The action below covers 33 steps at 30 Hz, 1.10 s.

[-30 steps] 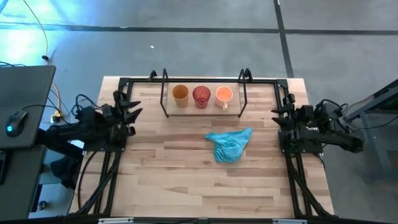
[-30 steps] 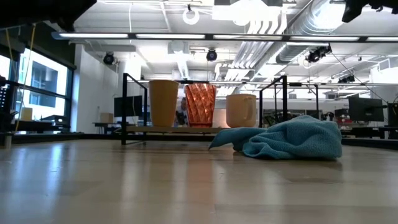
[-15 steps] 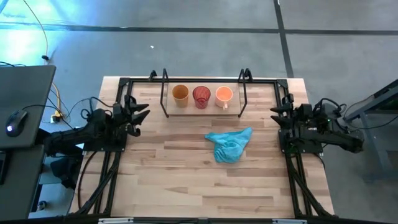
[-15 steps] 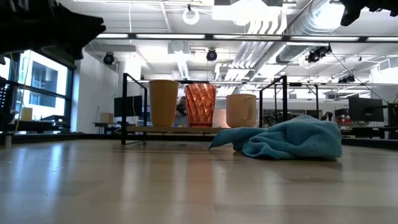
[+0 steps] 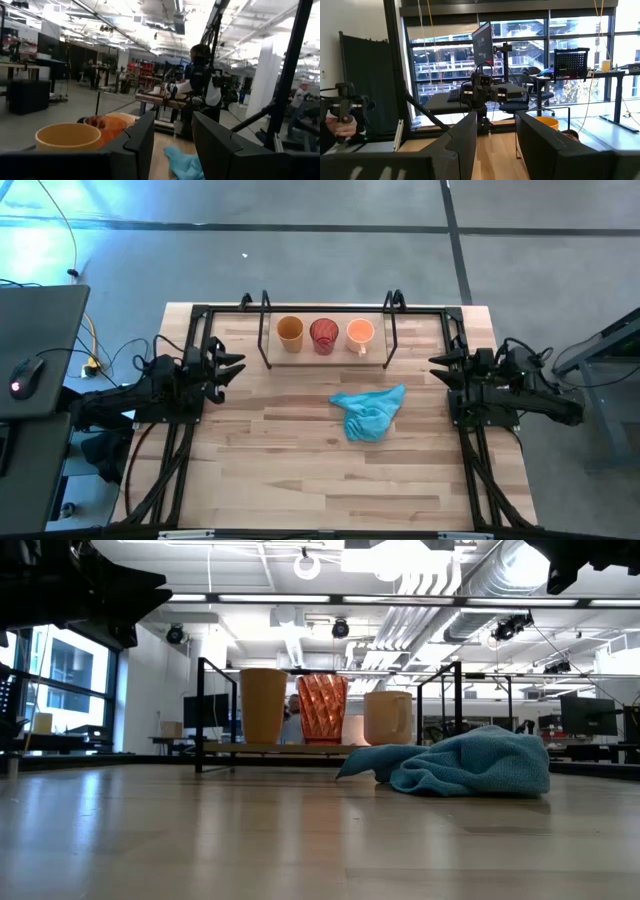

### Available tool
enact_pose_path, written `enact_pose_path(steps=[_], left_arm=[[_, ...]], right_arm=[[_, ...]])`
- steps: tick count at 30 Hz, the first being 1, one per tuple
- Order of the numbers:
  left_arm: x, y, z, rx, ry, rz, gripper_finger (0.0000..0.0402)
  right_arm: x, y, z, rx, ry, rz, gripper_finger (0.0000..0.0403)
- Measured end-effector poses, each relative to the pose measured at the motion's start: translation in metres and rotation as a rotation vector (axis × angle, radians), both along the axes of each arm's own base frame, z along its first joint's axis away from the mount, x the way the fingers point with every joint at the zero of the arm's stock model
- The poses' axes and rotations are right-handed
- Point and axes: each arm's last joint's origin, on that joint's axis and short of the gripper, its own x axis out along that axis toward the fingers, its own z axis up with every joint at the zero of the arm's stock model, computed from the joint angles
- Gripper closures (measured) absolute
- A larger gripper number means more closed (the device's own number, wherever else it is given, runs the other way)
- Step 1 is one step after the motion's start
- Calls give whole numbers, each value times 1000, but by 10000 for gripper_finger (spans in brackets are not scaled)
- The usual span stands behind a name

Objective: Stack small to large cups/mugs on shelf
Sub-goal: Return to Home Position

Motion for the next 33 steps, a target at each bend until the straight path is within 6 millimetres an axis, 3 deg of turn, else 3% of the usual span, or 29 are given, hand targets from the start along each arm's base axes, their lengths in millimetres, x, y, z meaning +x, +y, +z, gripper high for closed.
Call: enact_pose_path(steps=[16, 23, 33], left_arm=[[2, -9, 4, -29, -53, -29, 280], [6, -16, 0, 11, 16, -23, 280], [9, -16, -23, 8, 257, -29, 280]], right_arm=[[-1, 0, 2, -29, -25, -6, 272], [-1, 0, 2, -30, -25, -5, 272], [0, 0, 0, 7, -1, 8, 272]])
